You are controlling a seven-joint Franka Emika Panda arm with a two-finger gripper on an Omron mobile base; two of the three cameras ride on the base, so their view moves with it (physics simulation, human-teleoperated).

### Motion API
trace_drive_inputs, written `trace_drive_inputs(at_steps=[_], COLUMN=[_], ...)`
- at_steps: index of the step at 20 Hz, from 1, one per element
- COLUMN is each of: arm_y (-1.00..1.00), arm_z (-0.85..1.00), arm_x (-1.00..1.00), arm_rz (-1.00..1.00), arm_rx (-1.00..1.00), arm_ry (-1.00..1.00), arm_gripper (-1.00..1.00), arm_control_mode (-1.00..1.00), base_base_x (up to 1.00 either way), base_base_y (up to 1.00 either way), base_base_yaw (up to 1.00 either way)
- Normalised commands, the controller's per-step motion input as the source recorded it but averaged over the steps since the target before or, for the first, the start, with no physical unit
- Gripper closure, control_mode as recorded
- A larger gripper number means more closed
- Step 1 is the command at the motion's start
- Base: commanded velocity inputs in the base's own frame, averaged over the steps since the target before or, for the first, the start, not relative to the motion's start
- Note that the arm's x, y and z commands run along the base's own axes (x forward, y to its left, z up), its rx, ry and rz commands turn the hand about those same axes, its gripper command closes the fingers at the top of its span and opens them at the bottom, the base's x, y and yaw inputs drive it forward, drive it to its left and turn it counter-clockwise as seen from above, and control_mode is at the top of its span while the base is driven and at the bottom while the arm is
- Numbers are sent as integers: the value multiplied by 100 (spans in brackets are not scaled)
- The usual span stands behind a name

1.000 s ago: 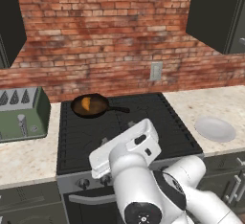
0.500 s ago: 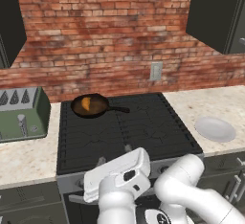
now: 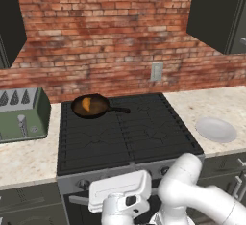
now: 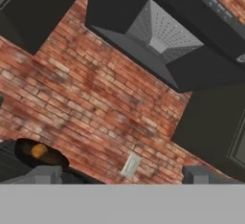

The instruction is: Pick the croissant and place it on the pan. Then turn on the stove to warm the croissant.

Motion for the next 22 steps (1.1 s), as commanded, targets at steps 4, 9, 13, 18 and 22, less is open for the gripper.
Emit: trace_drive_inputs(at_steps=[4, 9, 13, 18, 22], arm_y=[-30, -13, 0, 0, 0], arm_z=[-54, -44, -33, -29, -25], arm_x=[33, 18, -1, -2, 0], arm_rz=[0, 0, 0, 0, 0], arm_rx=[2, 3, 3, 2, 1], arm_ry=[-16, -8, -5, -4, -2], arm_gripper=[-100, -100, -100, -100, -100], arm_control_mode=[-100, -100, -100, -100, -100], base_base_x=[0, 0, 0, 0, 0], base_base_y=[0, 0, 0, 0, 0], base_base_yaw=[0, 0, 0, 0, 0])
